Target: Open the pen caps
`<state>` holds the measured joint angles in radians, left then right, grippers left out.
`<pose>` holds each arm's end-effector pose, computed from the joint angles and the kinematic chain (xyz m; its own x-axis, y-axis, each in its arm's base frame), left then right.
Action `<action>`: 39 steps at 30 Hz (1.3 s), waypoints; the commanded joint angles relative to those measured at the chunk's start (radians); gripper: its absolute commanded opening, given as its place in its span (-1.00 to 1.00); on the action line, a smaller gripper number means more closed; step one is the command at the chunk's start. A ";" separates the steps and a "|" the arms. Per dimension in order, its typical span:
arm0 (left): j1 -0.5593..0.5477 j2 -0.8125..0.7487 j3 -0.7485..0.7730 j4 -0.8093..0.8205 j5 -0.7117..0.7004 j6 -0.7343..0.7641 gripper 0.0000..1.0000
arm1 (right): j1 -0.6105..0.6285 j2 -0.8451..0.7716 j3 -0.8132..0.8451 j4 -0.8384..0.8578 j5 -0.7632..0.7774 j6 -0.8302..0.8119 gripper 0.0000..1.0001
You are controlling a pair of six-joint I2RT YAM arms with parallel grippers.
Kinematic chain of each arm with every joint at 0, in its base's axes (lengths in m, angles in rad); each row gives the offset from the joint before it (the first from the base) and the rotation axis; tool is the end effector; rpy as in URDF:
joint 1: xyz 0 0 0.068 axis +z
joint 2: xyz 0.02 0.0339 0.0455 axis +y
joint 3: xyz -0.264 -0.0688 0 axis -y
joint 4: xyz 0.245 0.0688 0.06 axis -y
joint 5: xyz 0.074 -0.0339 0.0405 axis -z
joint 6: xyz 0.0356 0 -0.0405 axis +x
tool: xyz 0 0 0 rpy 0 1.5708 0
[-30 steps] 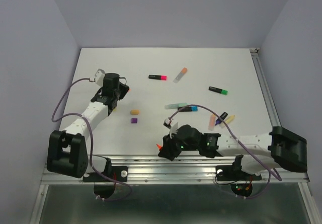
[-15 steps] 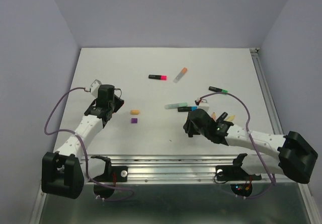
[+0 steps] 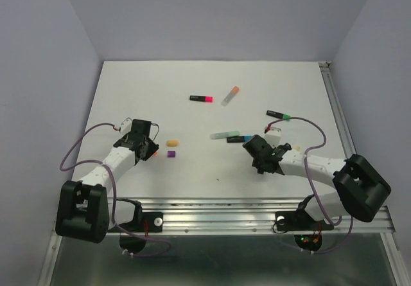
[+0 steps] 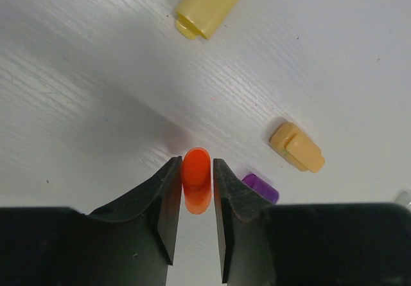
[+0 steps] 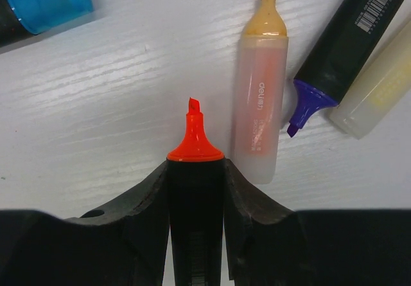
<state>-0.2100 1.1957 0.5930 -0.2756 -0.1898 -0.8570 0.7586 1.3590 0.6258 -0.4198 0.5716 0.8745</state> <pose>0.2251 -0.0411 0.1858 -0.5585 -0.6399 -0.5278 -0.5121 0.7665 -0.3875 0.1794 0.1435 0.1572 -0.7471 0.1809 -0.6396 0.2401 0.9707 -0.0058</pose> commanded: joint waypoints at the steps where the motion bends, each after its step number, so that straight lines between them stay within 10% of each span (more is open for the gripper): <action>1: -0.003 -0.004 0.007 -0.014 -0.034 0.026 -0.24 | -0.010 0.020 0.058 -0.024 0.051 0.027 -0.57; 7: -0.005 -0.024 0.008 -0.014 -0.008 0.033 0.26 | -0.010 0.009 0.068 -0.033 0.031 0.032 0.13; 20: -0.038 -0.225 0.054 -0.017 0.144 0.067 0.98 | -0.010 -0.175 0.176 -0.047 -0.071 -0.194 1.00; 33: -0.068 -0.351 0.090 -0.030 0.220 0.087 0.98 | -0.033 -0.206 0.253 0.138 -0.447 -1.189 1.00; 39: -0.071 -0.341 0.084 -0.034 0.216 0.093 0.98 | -0.151 -0.046 0.403 -0.027 -0.604 -1.322 1.00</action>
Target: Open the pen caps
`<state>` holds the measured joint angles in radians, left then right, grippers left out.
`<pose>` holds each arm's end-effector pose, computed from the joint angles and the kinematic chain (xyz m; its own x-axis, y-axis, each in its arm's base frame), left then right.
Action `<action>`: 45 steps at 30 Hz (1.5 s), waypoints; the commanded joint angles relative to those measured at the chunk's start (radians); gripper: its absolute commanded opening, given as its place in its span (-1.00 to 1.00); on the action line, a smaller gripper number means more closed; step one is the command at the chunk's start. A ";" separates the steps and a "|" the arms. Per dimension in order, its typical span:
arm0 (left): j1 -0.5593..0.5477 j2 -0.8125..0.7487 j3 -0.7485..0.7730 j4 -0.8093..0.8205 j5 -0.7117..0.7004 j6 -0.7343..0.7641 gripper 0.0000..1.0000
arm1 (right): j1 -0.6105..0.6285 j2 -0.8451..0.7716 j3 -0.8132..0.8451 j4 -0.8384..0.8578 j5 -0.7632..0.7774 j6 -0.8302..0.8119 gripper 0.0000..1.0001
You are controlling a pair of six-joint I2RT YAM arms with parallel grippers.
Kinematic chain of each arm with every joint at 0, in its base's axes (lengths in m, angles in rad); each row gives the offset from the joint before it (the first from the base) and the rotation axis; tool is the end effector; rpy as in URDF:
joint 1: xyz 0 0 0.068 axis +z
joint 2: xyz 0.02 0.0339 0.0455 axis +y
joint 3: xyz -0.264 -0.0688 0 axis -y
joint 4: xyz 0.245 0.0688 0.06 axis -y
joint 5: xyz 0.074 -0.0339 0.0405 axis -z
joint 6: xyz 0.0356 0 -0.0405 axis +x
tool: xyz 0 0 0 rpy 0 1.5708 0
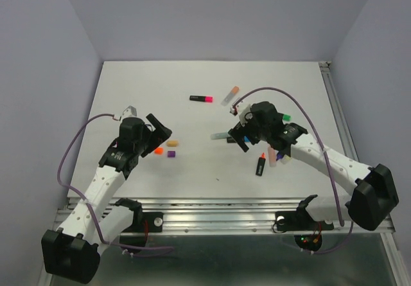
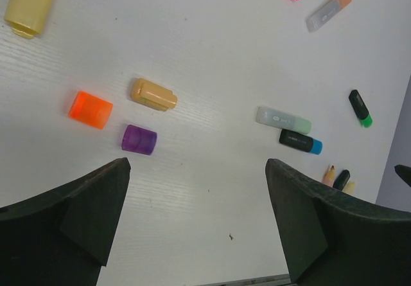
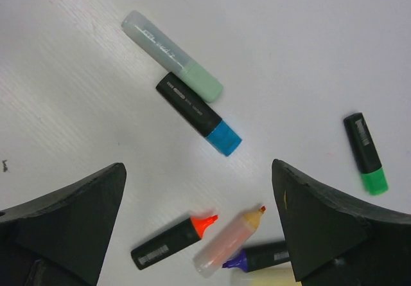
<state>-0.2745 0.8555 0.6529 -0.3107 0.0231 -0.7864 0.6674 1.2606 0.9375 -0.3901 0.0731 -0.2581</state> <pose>0.1869 -0.0535 0.2685 -0.5394 -0.5832 -0.6073 -0.1295 0.7701 -0.6246 0.2165 0.1673 0.2724 -0.3504 -0.6002 -0.7190 -0.6861 0.6871 -0.2392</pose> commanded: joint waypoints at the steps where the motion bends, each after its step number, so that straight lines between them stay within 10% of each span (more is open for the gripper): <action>1: -0.006 0.002 0.025 0.002 0.003 0.022 0.98 | -0.093 0.086 0.096 -0.067 -0.145 -0.200 1.00; 33: -0.008 0.066 0.080 -0.025 -0.015 0.070 0.98 | -0.209 0.552 0.262 -0.138 -0.366 -0.376 0.97; 45: -0.006 0.050 0.071 -0.033 -0.055 0.073 0.98 | -0.210 0.556 0.232 -0.193 -0.438 -0.294 0.65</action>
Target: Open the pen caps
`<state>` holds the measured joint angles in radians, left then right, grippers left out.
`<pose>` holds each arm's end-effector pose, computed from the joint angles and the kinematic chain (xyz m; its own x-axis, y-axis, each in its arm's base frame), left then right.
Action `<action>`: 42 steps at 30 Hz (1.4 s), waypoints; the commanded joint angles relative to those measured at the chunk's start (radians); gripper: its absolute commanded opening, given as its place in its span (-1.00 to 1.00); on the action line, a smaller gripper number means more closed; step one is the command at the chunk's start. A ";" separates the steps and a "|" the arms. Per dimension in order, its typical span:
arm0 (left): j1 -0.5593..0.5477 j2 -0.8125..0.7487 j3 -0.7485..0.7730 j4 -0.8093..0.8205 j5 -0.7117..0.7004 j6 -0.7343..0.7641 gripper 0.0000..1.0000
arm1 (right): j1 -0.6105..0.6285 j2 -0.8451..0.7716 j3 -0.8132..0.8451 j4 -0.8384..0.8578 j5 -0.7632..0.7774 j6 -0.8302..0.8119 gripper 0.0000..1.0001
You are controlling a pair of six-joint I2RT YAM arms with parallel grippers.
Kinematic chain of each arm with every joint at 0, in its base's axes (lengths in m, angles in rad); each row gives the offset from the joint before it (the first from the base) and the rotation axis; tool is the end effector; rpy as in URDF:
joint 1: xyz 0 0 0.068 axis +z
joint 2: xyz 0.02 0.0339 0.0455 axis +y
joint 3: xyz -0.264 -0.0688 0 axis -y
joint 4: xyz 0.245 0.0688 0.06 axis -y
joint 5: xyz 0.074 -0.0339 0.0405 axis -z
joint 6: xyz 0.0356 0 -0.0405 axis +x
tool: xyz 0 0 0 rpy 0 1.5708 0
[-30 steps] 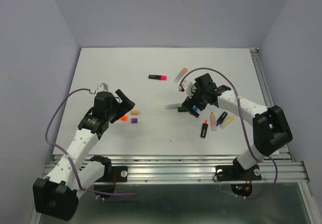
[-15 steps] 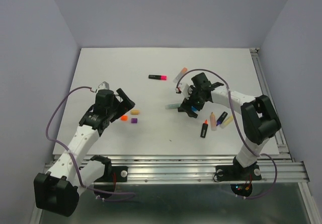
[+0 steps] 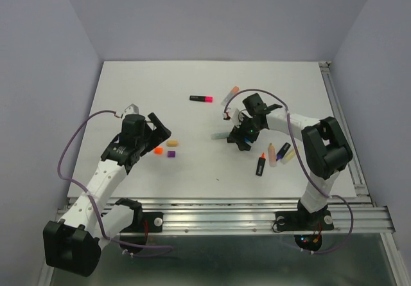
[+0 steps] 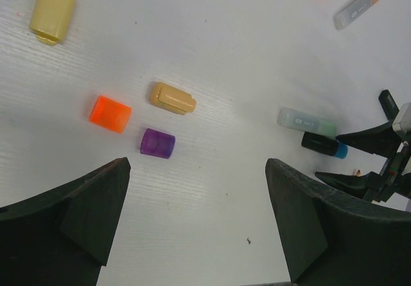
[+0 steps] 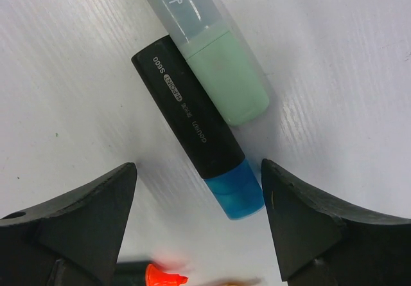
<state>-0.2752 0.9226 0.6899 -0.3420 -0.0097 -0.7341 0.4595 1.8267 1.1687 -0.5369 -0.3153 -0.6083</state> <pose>0.1972 -0.0553 0.2663 -0.5652 -0.5365 -0.6267 -0.1545 0.8151 -0.5584 0.3150 0.1682 0.1662 -0.3849 -0.7966 -0.4661 -0.9062 0.4221 0.0269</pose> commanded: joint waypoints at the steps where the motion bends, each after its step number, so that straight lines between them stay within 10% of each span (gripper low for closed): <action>1: -0.007 -0.022 0.033 0.000 -0.022 0.019 0.98 | -0.002 -0.017 -0.009 -0.043 -0.045 0.064 0.65; 21: -0.007 -0.024 0.025 0.020 -0.024 0.030 0.98 | 0.060 -0.087 -0.145 0.009 0.145 0.275 0.45; 42: -0.005 -0.037 0.017 0.031 0.003 0.032 0.98 | 0.169 -0.176 -0.236 0.075 0.222 0.364 -0.51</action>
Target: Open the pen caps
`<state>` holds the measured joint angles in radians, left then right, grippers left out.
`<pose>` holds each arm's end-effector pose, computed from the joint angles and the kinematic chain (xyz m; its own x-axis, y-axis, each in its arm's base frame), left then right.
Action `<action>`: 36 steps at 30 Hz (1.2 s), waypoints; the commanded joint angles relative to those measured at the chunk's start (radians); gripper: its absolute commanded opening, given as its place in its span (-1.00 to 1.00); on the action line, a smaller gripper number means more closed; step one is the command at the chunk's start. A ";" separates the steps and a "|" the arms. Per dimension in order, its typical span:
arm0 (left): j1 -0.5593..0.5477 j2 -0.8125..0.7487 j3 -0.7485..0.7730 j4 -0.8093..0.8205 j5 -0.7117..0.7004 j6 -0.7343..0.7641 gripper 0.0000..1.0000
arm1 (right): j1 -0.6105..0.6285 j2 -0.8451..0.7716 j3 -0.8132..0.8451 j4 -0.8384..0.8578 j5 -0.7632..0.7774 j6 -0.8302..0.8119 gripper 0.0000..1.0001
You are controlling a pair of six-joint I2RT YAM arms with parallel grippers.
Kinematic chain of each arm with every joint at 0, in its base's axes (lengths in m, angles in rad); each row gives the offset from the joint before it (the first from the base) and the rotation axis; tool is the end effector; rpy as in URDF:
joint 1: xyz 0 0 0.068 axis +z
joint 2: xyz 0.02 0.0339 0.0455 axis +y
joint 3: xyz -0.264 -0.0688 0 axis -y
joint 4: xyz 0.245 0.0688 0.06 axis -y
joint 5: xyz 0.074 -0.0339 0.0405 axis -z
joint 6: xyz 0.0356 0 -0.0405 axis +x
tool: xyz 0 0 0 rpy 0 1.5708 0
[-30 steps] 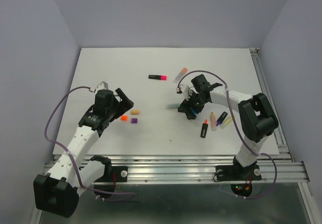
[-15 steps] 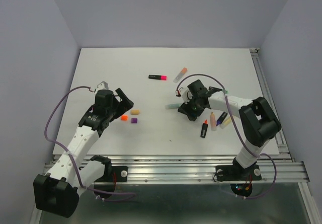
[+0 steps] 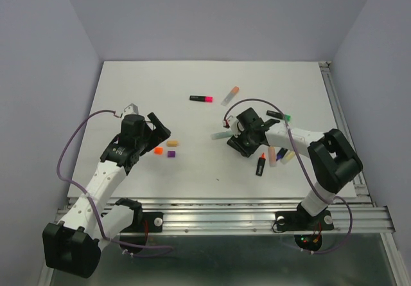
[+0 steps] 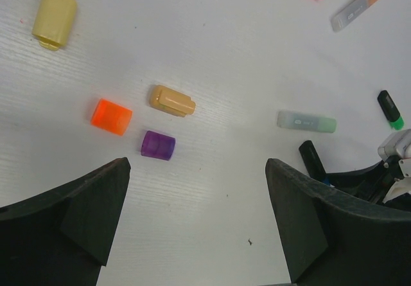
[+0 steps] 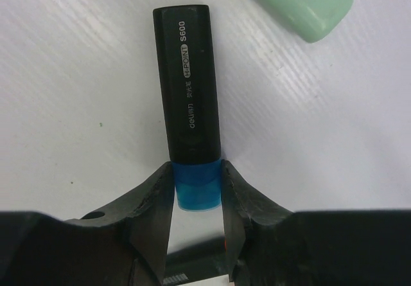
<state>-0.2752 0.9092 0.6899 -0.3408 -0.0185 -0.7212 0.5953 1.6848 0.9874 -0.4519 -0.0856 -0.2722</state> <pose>0.1954 -0.0545 0.2688 -0.5534 -0.5297 -0.6427 -0.1449 0.8212 -0.5520 0.2642 0.1826 0.1645 -0.5697 -0.7094 -0.4150 -0.7691 0.6381 -0.0349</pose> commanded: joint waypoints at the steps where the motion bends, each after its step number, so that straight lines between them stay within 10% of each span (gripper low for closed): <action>1: -0.007 -0.030 0.014 0.032 0.012 0.019 0.98 | 0.052 -0.048 -0.062 -0.004 -0.011 0.033 -0.53; 10: -0.077 -0.114 -0.104 0.222 0.288 -0.079 0.98 | 0.132 -0.324 -0.176 0.260 -0.111 0.171 -0.67; 22: -0.447 0.066 -0.010 0.390 0.029 -0.198 0.98 | 0.204 -0.404 -0.182 0.440 -0.148 0.541 -0.69; 36: -0.541 0.253 0.079 0.385 -0.095 -0.242 0.61 | 0.267 -0.424 -0.158 0.444 -0.099 0.562 -0.69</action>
<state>-0.8009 1.1580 0.7177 0.0116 -0.0792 -0.9516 0.8509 1.2877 0.7856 -0.0708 -0.2195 0.2634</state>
